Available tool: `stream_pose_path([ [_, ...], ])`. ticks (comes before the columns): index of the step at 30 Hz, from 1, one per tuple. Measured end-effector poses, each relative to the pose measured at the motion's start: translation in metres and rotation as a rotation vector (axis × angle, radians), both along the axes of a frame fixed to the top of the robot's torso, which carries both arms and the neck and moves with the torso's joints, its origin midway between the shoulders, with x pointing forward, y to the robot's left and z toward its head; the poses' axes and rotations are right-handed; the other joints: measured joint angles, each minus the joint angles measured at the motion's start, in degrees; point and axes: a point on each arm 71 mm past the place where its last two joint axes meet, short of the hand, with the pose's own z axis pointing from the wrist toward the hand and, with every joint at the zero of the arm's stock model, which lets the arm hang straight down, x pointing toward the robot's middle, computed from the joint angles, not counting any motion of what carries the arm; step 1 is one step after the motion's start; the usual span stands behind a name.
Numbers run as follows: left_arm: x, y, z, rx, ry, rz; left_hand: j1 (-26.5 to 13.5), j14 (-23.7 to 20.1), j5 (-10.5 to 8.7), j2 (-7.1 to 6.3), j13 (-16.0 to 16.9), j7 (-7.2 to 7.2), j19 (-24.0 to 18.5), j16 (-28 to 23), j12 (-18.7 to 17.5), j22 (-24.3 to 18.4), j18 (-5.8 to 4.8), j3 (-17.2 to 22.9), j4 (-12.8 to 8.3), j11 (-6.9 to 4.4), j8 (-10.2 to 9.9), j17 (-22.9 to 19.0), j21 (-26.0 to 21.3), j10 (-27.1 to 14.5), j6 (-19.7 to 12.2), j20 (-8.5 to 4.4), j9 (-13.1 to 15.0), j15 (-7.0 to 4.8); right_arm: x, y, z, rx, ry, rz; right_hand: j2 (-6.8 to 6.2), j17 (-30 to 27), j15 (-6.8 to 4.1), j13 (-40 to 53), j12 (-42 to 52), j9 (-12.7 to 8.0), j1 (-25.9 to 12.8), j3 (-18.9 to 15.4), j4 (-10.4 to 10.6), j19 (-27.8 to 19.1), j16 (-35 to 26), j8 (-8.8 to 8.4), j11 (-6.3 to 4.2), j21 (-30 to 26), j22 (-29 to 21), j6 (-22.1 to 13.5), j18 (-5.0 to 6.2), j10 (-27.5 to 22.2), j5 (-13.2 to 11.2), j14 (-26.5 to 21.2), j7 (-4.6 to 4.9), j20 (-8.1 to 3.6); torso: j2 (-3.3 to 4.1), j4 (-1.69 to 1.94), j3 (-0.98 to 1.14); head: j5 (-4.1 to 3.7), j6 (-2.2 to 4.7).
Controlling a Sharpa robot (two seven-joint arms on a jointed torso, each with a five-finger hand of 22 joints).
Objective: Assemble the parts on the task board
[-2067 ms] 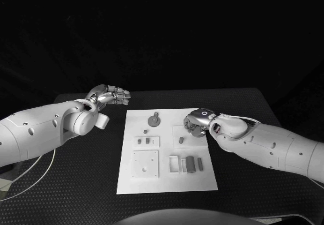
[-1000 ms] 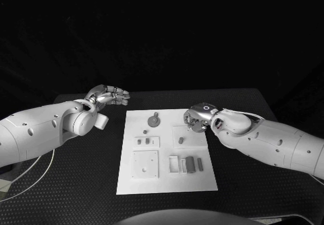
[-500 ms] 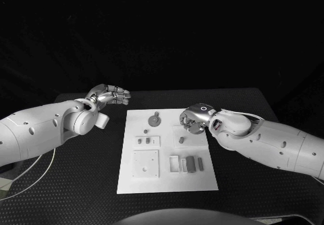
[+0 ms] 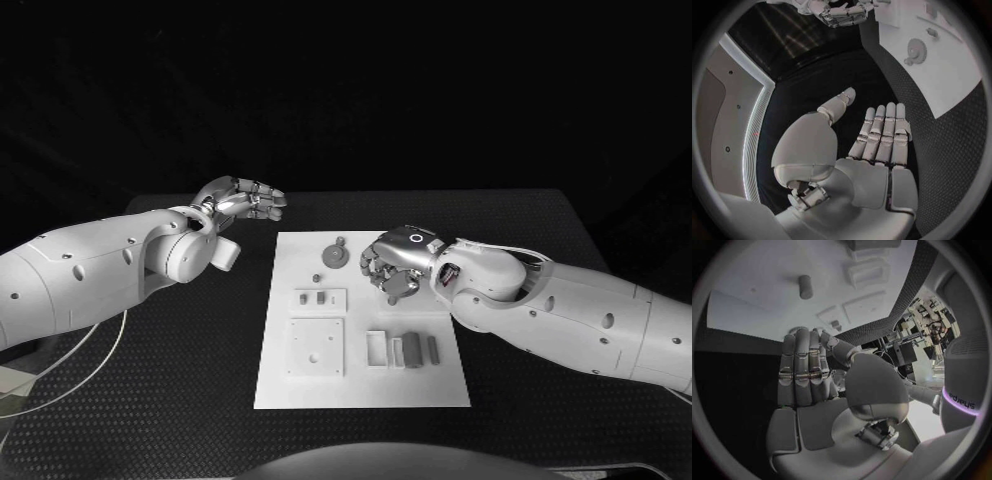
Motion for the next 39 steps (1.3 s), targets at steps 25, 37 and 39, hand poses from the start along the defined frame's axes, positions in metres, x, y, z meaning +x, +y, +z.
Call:
stream_pose_path([
  [25, 0.0, -0.006, 0.0, -0.003, 0.002, -0.011, 0.0, 0.0, 0.0, 0.0, -0.1, 0.0, 0.0, -0.2, 0.0, -0.1, -0.01, 0.0, 0.0, 0.0, 0.0, 0.1, 0.0, 0.0, 0.0, 0.0, 0.0, 0.0, -0.029, 0.06, -0.024, 0.023, 0.076, 0.118, 0.0, 0.1, -0.04, 0.2, 0.0, 1.1, 0.0, 0.2, -0.2, 0.0, 0.0, -0.09, 0.0, 0.0, 0.0, 0.0, 0.0, 0.0, 0.0, -0.1, -0.23, 0.01, 0.03, 0.13, -0.04, 4.89, -1.55],
  [37, 0.001, -0.009, 0.0, -0.004, 0.004, -0.015, 0.0, 0.0, 0.0, 0.0, -0.2, 0.0, 0.0, -0.2, 0.0, -0.2, -0.02, 0.0, 0.0, 0.0, 0.0, 0.2, 0.0, 0.0, 0.0, 0.0, 0.0, 0.0, -0.037, 0.067, -0.042, 0.021, 0.115, 0.128, 0.0, 0.2, 0.04, 0.2, 0.0, 1.6, 0.0, 0.2, -0.2, 0.0, 0.0, -0.11, 0.0, 0.0, 0.1, -0.1, 0.0, 0.0, 0.0, 0.0, -0.17, 0.01, 0.03, 0.06, 0.02, 6.95, -2.55],
  [39, 0.001, -0.009, -0.001, -0.004, 0.004, -0.015, 0.0, 0.0, 0.0, 0.0, -0.2, 0.0, 0.0, -0.2, 0.0, -0.2, -0.02, 0.0, 0.0, 0.0, 0.0, 0.2, 0.0, 0.0, 0.0, 0.0, 0.0, 0.0, -0.038, 0.068, -0.045, 0.02, 0.12, 0.128, 0.0, 0.2, 0.04, 0.2, 0.0, 1.6, 0.0, 0.2, -0.2, 0.0, 0.0, -0.11, 0.0, 0.0, 0.1, -0.1, 0.0, 0.0, 0.0, 0.0, -0.23, 0.01, 0.03, 0.03, 0.01, 7.19, -2.67],
])
